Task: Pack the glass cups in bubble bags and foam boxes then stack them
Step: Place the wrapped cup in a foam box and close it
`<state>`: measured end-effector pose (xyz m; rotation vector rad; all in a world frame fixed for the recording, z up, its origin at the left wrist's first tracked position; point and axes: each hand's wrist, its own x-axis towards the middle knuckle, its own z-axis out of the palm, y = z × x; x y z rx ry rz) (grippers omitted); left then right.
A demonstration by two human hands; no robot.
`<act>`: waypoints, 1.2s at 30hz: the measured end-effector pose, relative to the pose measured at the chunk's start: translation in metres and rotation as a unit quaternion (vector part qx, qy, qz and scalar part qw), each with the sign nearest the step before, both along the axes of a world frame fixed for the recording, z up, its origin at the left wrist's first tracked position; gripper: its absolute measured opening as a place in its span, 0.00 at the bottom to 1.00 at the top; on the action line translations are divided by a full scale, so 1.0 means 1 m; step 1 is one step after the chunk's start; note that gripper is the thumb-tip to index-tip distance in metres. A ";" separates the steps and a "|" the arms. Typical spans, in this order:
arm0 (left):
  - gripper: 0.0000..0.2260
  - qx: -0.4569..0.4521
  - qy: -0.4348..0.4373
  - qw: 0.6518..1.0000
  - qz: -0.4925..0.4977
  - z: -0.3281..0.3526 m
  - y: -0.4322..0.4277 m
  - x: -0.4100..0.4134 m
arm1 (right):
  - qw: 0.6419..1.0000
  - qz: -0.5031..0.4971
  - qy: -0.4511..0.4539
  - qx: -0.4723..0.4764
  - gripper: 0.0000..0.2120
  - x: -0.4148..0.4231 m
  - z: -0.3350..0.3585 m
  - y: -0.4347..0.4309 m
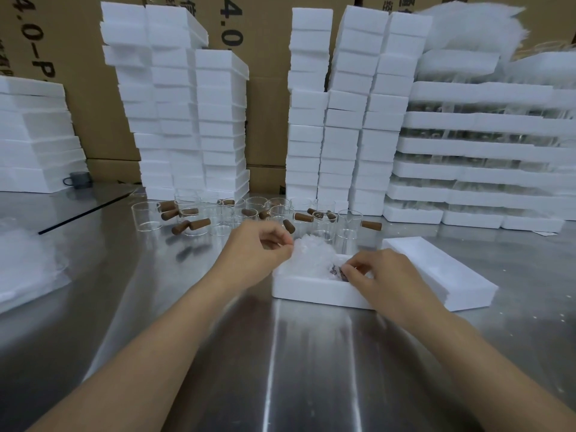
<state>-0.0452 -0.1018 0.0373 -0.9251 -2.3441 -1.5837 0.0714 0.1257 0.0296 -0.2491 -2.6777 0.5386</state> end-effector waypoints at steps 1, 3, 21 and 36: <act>0.07 -0.015 -0.001 1.000 0.003 0.000 -0.001 0.000 | 1.000 0.000 -0.001 -0.001 0.13 0.000 0.000 0.000; 0.07 -0.034 -0.009 0.999 0.014 -0.001 -0.001 0.000 | 1.000 0.000 -0.003 -0.002 0.13 0.000 0.001 0.001; 0.05 -0.163 0.040 0.984 0.057 0.001 -0.010 -0.007 | 1.000 0.010 0.005 -0.003 0.13 0.000 -0.001 0.001; 0.06 -0.198 0.038 0.975 0.091 0.003 -0.005 0.001 | 0.999 -0.012 0.004 -0.035 0.10 -0.003 -0.003 0.007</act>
